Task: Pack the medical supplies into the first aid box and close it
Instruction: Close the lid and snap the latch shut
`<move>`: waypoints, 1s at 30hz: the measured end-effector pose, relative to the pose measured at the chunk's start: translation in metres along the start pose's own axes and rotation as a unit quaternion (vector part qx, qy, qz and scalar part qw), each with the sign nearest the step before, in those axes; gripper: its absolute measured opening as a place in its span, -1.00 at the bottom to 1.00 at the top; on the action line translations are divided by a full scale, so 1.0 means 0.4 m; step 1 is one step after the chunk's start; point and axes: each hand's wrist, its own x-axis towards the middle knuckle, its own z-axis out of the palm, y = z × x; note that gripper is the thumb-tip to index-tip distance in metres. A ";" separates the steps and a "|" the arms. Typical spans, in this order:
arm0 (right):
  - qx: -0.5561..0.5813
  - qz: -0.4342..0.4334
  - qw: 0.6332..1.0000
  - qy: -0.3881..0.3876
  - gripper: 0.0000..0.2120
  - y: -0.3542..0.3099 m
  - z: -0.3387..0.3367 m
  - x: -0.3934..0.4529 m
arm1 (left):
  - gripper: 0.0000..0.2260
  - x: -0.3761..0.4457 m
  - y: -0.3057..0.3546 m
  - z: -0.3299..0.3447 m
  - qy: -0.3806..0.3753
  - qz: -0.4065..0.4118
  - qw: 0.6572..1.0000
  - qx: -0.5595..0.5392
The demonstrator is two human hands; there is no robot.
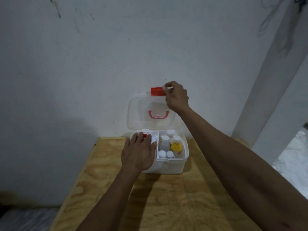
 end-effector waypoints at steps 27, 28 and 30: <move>0.046 -0.238 0.970 -0.023 -0.87 0.114 -0.086 -0.349 | -0.75 -0.086 -0.023 -0.059 0.317 -0.064 0.918 -0.231; 0.034 -0.248 0.968 -0.027 -0.88 0.123 -0.083 -0.367 | -0.72 -0.084 -0.027 -0.061 0.288 -0.043 0.929 -0.230; 0.011 -0.280 0.959 -0.028 -0.89 0.143 -0.078 -0.396 | -0.66 -0.082 -0.038 -0.060 0.234 0.000 0.947 -0.220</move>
